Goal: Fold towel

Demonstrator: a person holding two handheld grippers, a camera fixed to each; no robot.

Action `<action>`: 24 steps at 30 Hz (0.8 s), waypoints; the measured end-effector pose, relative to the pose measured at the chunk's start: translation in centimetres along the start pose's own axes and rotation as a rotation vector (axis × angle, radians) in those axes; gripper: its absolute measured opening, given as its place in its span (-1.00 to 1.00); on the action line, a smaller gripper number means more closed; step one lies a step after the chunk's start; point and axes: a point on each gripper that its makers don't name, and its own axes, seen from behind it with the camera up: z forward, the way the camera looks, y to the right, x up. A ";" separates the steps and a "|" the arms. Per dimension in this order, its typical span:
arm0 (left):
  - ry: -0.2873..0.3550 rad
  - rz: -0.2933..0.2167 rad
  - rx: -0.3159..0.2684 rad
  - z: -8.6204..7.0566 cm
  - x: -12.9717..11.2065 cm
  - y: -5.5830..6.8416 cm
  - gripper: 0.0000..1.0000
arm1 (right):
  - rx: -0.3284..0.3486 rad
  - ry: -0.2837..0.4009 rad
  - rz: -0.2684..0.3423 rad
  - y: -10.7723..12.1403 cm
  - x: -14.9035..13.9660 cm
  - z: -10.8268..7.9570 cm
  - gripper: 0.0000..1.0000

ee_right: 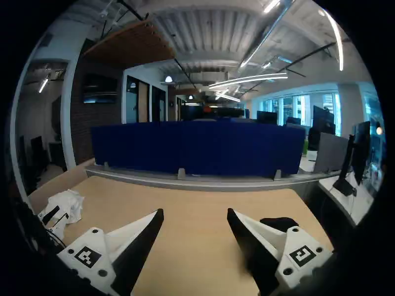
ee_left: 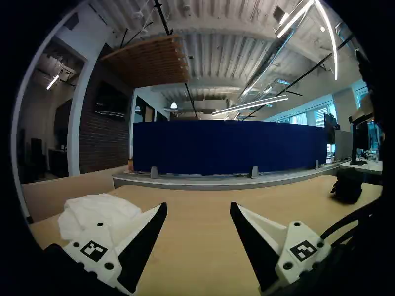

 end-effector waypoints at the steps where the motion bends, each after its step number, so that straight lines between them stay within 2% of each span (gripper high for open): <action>1: -0.001 0.001 0.002 0.0 -0.2 -0.1 0.89 | 0.001 -0.002 -0.002 -0.1 -0.1 0.0 1.00; 8: -0.007 0.004 0.014 0.2 -1.8 -0.9 0.89 | -0.002 -0.003 -0.011 -0.4 -0.4 0.5 1.00; 14: -0.018 -0.014 0.018 0.3 -2.8 -1.3 0.89 | 0.000 -0.008 -0.019 -0.5 -0.6 0.9 1.00; 17: -0.019 -0.020 0.018 0.3 -2.8 -1.0 0.89 | 0.004 -0.010 -0.026 -0.7 -0.6 1.0 1.00; 24: -0.026 0.007 0.007 0.2 -2.9 -0.3 0.89 | 0.009 0.001 -0.022 -0.7 -0.2 1.0 1.00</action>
